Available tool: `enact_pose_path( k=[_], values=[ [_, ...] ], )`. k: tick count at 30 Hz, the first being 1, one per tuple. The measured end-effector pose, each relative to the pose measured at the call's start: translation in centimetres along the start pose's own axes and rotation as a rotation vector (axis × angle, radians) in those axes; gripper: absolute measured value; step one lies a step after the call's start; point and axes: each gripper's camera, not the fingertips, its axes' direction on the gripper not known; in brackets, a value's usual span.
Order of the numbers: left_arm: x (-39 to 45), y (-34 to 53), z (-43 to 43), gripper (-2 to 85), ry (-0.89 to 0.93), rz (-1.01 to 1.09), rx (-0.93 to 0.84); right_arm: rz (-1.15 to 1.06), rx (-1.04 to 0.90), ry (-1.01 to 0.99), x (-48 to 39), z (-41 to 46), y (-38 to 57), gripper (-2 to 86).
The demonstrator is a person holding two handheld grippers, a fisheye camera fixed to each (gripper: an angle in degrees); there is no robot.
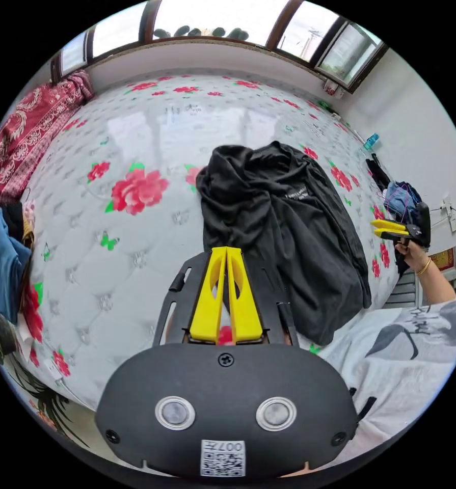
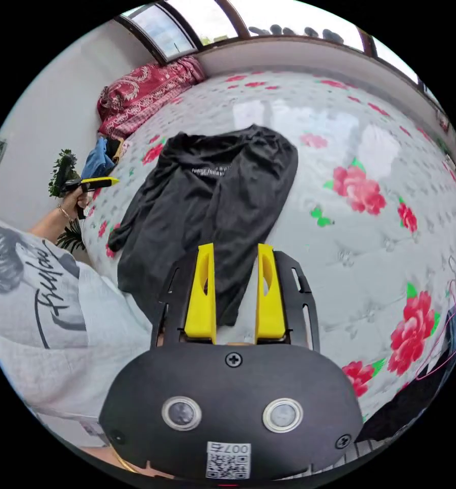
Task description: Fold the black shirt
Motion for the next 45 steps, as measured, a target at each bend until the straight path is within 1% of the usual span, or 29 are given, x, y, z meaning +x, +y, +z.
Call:
enact_pose_path(
  k=[3, 4, 6, 9, 11, 13, 15, 16, 17, 18, 20, 22, 24, 25, 27, 28, 30, 31, 32, 33, 35, 36, 39, 40, 42, 43, 45],
  values=[
    [2.0, 2.1, 1.7, -1.0, 0.044, -0.008, -0.098, 0.026, -0.097, -0.024, -0.3, 3.1, 0.8, 8.1],
    [2.5, 2.2, 2.2, -1.0, 0.032, 0.005, -0.121, 0.022, -0.116, -0.015, -0.3, 3.6, 0.6, 7.7],
    [4.0, 1.9, 3.9, -1.0, -0.059, 0.038, -0.188, 0.015, -0.153, 0.049, 0.1, 4.7, -0.5, 4.7],
    [4.6, 0.7, 5.9, -1.0, -0.118, 0.073, -0.27, -0.004, -0.19, 0.045, 1.5, 4.5, -2.4, 1.6],
    [4.5, 0.0, 6.3, -1.0, -0.133, 0.084, -0.283, -0.025, -0.195, 0.036, 2.6, 3.3, -3.5, 0.8],
    [3.8, -0.7, 6.1, -1.0, -0.107, 0.06, -0.281, -0.036, -0.2, 0.13, 4.2, 1.6, -4.2, 0.5],
    [2.2, -1.3, 5.8, -1.0, -0.056, -0.004, -0.271, -0.018, -0.209, 0.336, 7.4, -1.3, -5.0, 0.6],
    [1.9, -1.4, 5.7, -1.0, -0.056, -0.019, -0.267, 0.006, -0.21, 0.404, 8.5, -2.1, -5.3, 0.7],
    [1.2, -1.6, 5.4, -1.0, -0.08, -0.043, -0.259, 0.097, -0.209, 0.535, 11.1, -3.6, -6.0, 1.1],
    [0.7, -1.8, 5.0, -1.0, -0.122, -0.052, -0.252, 0.189, -0.185, 0.609, 13.7, -5.1, -6.7, 1.8],
    [0.0, -2.1, 4.6, -1.0, -0.157, -0.048, -0.248, 0.254, -0.183, 0.609, 16.5, -6.5, -8.4, 3.4],
    [-0.8, -2.4, 3.9, -1.0, -0.194, -0.056, -0.235, 0.228, -0.106, 0.539, 16.7, -7.2, -11.3, 5.3],
    [-2.1, -2.7, 2.9, -1.0, -0.21, -0.085, -0.205, 0.065, 0.037, 0.346, 13.9, -6.4, -16.6, 6.8],
    [-2.5, -2.8, 2.6, -1.0, -0.213, -0.094, -0.197, 0.007, 0.059, 0.304, 12.8, -5.8, -18.0, 7.0],
    [-4.0, -3.1, 1.3, -1.0, -0.246, -0.129, -0.162, -0.21, 0.136, 0.166, 8.0, -2.9, -24.0, 7.5],
    [-4.4, -3.2, 1.0, -1.0, -0.252, -0.135, -0.154, -0.251, 0.146, 0.114, 6.9, -2.1, -25.6, 7.6],
    [-6.2, -3.5, -0.6, -1.0, -0.273, -0.165, -0.114, -0.326, 0.14, -0.13, 3.8, 1.7, -31.8, 8.0],
    [-6.7, -3.5, -0.9, -1.0, -0.269, -0.173, -0.104, -0.333, 0.118, -0.187, 3.2, 2.8, -33.3, 8.0],
    [-7.6, -3.6, -1.4, -1.0, -0.224, -0.181, -0.09, -0.335, 0.073, -0.262, 2.3, 5.2, -36.3, 8.1],
    [-8.2, -3.7, -1.7, -0.9, -0.14, -0.176, -0.078, -0.32, 0.035, -0.31, 1.7, 7.2, -38.8, 8.1],
    [-8.4, -3.5, -1.6, -0.9, -0.037, -0.158, -0.055, -0.273, -0.008, -0.4, 1.5, 9.8, -41.9, 7.7],
    [-7.8, -3.3, -1.3, -0.8, 0.033, -0.118, -0.043, -0.231, -0.038, -0.437, 1.7, 11.3, -43.6, 7.1],
    [-5.4, -2.7, 0.7, -0.2, 0.089, -0.005, -0.081, -0.145, -0.131, -0.504, 2.3, 14.4, -46.2, 3.9],
    [-4.9, -2.7, 1.2, 0.3, 0.088, 0.017, -0.096, -0.133, -0.133, -0.512, 2.3, 14.6, -46.6, 3.1],
    [-3.2, -2.6, 3.7, 1.7, 0.043, 0.085, -0.207, -0.135, -0.078, -0.531, 2.3, 14.0, -48.0, 0.9],
    [-2.9, -2.6, 4.2, 1.9, 0.029, 0.101, -0.23, -0.146, -0.065, -0.524, 2.1, 13.7, -48.4, 0.7],
    [-2.1, -2.6, 5.0, -0.2, -0.048, 0.168, -0.241, -0.224, -0.038, -0.43, 0.9, 12.6, -50.0, 0.2]
  ],
)
